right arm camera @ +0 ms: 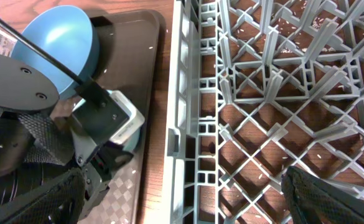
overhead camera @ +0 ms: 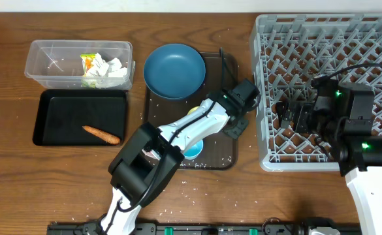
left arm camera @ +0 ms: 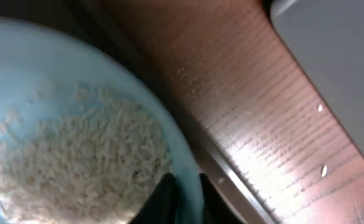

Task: Sort waste into correct bins and load items into the dishwasher rack
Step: 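Lift the rice bowl and carry it over the black tray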

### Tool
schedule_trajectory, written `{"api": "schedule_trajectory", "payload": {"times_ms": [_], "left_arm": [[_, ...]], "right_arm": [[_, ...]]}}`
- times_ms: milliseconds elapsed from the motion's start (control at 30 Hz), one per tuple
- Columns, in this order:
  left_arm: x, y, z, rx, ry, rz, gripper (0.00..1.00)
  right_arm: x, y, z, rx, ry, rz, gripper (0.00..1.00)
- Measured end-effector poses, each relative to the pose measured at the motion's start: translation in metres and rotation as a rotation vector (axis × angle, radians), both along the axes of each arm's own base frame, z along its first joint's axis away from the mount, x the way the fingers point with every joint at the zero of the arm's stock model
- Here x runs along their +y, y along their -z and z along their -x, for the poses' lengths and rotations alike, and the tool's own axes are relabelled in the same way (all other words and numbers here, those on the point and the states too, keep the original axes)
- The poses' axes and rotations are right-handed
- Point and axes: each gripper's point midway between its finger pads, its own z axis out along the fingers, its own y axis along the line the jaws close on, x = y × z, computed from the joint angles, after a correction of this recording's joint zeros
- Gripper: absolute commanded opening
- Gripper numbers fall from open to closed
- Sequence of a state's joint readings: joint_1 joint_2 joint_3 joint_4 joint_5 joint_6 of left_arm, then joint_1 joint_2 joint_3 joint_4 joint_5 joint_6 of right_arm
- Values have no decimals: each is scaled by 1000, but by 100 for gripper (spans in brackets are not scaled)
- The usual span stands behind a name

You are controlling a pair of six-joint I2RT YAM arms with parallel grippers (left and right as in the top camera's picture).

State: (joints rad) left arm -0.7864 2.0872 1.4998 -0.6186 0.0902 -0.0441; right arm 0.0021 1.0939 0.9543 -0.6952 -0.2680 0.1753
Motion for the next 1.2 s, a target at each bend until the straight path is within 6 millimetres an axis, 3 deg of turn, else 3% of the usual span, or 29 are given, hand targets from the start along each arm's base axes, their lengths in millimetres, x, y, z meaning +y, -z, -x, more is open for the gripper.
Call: {"api": "schedule_trajectory", "payload": {"times_ms": [300, 500, 600, 767, 1033, 1200], "left_arm": [[-5, -21, -14, -36, -74, 31, 6], [-2, -70, -25, -94, -223, 113, 6], [22, -104, -38, -167, -371, 119, 6], [84, -150, -67, -332, -662, 82, 6], [163, -160, -97, -435, -963, 5, 6], [211, -152, -99, -383, -1064, -58, 6]], "right_arm": [[0, 0, 0, 1, -1, 0, 99], [0, 0, 0, 2, -1, 0, 99], [0, 0, 1, 3, -1, 0, 99], [0, 0, 1, 3, -1, 0, 99], [0, 0, 1, 3, -1, 0, 99], [0, 1, 1, 3, -1, 0, 99]]}}
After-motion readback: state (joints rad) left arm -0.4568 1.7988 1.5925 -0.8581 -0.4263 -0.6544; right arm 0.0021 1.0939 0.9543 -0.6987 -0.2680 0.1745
